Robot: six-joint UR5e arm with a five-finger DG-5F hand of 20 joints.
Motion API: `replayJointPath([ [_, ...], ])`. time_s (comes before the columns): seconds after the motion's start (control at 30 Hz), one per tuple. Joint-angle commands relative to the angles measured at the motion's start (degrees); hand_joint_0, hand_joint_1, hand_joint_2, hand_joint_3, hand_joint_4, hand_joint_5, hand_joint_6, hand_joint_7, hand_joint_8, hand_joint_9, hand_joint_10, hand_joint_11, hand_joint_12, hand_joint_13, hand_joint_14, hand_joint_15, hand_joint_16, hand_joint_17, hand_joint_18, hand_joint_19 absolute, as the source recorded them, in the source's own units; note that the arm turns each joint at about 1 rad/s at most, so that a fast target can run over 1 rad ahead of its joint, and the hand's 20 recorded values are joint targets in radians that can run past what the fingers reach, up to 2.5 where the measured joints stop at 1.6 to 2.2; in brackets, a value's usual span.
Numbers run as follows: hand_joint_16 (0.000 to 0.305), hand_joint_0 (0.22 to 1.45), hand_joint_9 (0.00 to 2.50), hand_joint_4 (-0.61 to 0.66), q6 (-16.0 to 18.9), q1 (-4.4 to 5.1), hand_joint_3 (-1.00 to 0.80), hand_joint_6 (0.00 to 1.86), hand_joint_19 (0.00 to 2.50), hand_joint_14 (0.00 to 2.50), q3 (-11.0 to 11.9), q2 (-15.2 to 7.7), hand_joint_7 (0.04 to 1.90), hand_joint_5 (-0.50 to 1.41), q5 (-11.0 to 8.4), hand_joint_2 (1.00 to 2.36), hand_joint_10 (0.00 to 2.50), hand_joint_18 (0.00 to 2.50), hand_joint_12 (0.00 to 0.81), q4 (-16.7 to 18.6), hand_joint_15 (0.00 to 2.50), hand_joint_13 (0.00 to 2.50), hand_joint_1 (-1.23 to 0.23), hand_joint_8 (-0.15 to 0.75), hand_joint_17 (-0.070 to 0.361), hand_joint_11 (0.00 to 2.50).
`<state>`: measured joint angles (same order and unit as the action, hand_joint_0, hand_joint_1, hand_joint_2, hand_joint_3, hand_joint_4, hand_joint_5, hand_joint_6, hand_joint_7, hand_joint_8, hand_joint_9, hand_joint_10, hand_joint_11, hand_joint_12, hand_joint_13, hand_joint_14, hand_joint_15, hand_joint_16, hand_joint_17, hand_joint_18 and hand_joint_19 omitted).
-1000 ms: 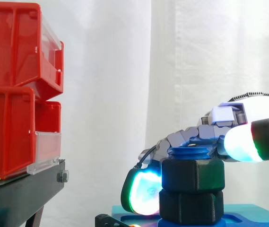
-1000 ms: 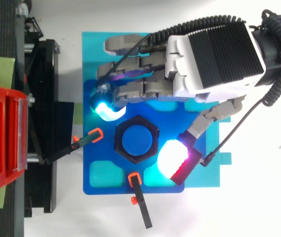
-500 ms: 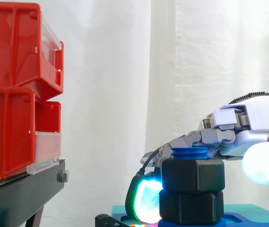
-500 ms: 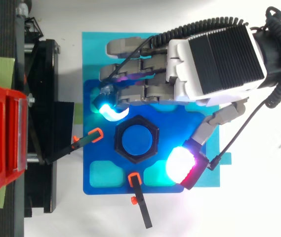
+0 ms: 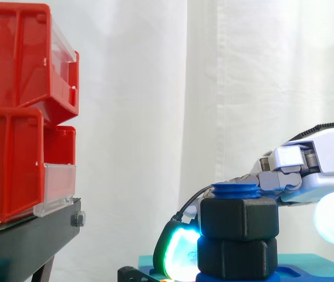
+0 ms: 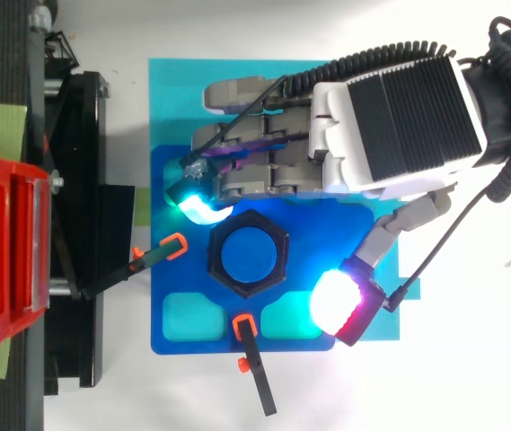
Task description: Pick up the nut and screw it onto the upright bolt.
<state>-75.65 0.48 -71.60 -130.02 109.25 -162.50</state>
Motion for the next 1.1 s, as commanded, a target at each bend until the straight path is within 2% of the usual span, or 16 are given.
replayJointPath([
  [0.0, 0.047, 0.38, 0.72, 0.28, -0.11, -0.04, -0.50, 0.50, 0.00, 0.00, -0.03, 0.03, 1.03, -0.05, 0.00, 1.00, 0.00, 0.00, 0.371, -0.01, 0.00, 0.29, -0.18, 0.299, 0.106, 0.00],
  [0.67, 0.045, 0.39, 0.72, 0.25, -0.99, 0.05, -0.50, 0.50, 0.00, 0.00, 1.37, 0.20, 1.13, -0.07, 0.35, 1.00, 0.00, 0.00, 0.365, -0.36, 0.00, 0.29, -0.19, 0.299, 0.102, 0.00],
  [0.83, 0.045, 0.39, 0.72, 0.25, -1.87, -0.04, -0.50, 0.50, 0.00, 0.00, 2.96, 0.20, 1.16, -0.07, 0.35, 1.00, 0.00, 0.00, 0.364, -2.30, 0.00, 0.29, -0.20, 0.298, 0.102, 0.00],
  [1.07, 0.045, 0.39, 0.72, 0.25, -4.51, -0.21, -0.50, 0.50, 0.00, 0.00, 5.15, 0.20, 1.16, -0.07, 0.44, 1.00, 0.00, 0.00, 0.362, -8.10, 0.00, 0.29, -0.20, 0.300, 0.101, 0.00],
])
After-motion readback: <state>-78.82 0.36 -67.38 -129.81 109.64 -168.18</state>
